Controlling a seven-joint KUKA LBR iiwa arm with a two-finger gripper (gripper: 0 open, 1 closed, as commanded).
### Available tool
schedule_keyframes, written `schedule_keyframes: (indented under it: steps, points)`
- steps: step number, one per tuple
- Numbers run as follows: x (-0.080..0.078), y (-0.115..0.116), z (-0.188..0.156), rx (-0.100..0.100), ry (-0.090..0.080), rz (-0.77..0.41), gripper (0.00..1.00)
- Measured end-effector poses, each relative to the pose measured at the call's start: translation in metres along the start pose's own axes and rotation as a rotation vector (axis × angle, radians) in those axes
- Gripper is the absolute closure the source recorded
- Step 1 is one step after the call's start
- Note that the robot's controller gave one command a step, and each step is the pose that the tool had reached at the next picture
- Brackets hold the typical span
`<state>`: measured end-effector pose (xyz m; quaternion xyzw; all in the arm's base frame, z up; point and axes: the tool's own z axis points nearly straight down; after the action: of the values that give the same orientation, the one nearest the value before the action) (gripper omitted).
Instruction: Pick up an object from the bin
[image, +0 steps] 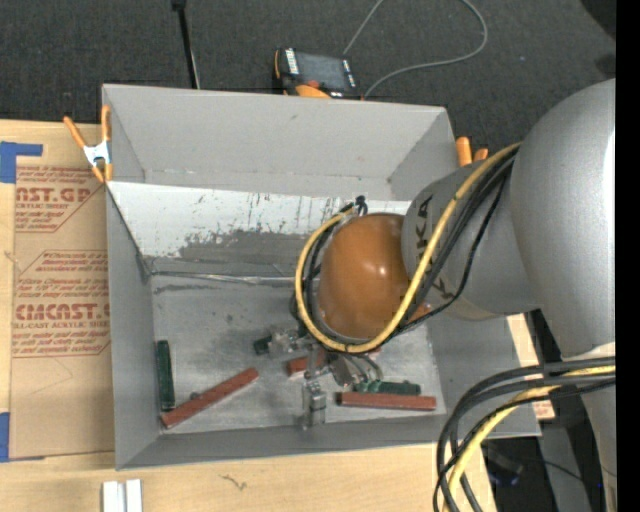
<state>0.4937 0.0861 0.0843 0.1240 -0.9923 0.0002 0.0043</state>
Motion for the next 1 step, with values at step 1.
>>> schedule_keyframes:
  steps: [1]
  points:
    - [-0.0115,0.0492,0.0131,0.002,-0.018,-0.125,0.0]
